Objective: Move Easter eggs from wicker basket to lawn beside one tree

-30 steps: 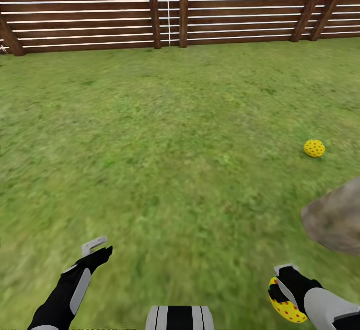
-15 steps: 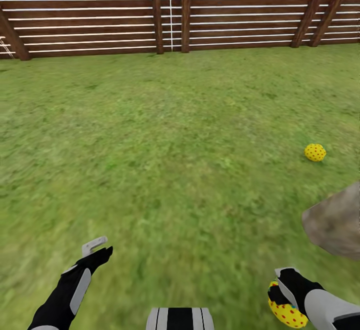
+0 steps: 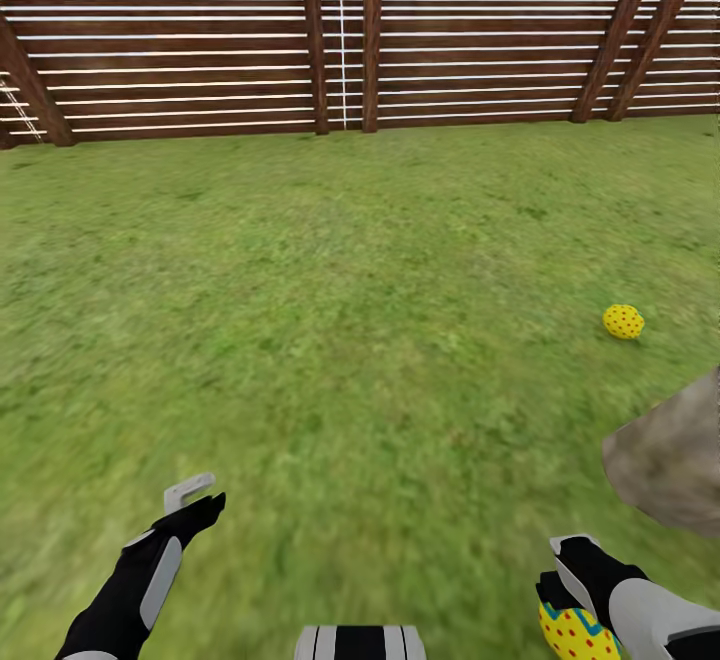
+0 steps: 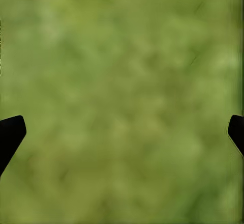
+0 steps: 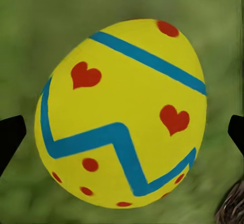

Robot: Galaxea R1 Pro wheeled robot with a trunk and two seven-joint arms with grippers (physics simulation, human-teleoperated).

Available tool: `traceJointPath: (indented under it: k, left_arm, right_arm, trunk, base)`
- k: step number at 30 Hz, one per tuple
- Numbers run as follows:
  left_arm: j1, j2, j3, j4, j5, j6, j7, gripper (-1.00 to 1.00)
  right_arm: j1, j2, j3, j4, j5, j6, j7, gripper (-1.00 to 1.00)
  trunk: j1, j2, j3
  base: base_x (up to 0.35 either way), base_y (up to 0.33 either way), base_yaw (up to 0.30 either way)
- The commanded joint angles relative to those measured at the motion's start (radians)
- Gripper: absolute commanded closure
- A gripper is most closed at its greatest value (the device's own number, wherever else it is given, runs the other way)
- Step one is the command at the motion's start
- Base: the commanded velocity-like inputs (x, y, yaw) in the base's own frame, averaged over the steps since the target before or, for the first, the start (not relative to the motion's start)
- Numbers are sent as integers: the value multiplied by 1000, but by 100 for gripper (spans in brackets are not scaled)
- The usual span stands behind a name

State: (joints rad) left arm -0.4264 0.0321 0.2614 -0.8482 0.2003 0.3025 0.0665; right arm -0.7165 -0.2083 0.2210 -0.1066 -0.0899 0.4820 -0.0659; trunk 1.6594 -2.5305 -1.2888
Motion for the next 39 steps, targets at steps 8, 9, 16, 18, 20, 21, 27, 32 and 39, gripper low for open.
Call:
traceJointPath:
  k: [8, 9, 16, 18, 20, 21, 27, 32, 39]
  left_arm:
    - [0, 0, 2, -3, 12, 32, 6, -100]
    - [0, 1, 1, -3, 12, 32, 6, -100]
    - [0, 1, 2, -2, 11, 32, 5, -100]
    - [0, 0, 2, -2, 11, 32, 5, -100]
    - [0, 1, 2, -2, 12, 32, 5, -100]
    - [0, 1, 2, -2, 12, 32, 5, -100]
    - [0, 0, 2, -3, 12, 32, 5, -100]
    - [0, 0, 2, -3, 11, 32, 5, -100]
    - [0, 0, 1, -2, 11, 32, 6, -100]
  right_arm:
    - [0, 0, 7, -2, -10, 6, -4, -100]
    - [0, 0, 7, -2, -10, 6, -4, -100]
    - [0, 0, 7, -2, -9, 6, -4, -100]
    - [0, 0, 8, -2, -9, 6, -4, -100]
    - [0, 0, 8, -2, -9, 6, -4, -100]
    - [0, 0, 8, -2, -9, 6, -4, -100]
    - [0, 0, 8, -2, -10, 6, -3, -100]
    - [0, 0, 8, -2, -9, 6, -4, -100]
    - [0, 0, 7, -2, -9, 6, -5, -100]
  trunk:
    - [-4, 2, 30]
    - [-4, 2, 34]
    - [-7, 4, 61]
    - [-8, 4, 69]
    - [-9, 4, 77]
    - [-10, 5, 81]
    - [-12, 6, 104]
    - [-15, 7, 123]
    - [-18, 9, 150]
  base:
    - [-134, 0, 0]
    - [-326, 0, 0]
    - [-319, 0, 0]
    - [-288, 0, 0]
    - [-190, 0, 0]
    - [-86, 0, 0]
    - [-24, 0, 0]
    - [-2, 0, 0]
    - [-76, 0, 0]
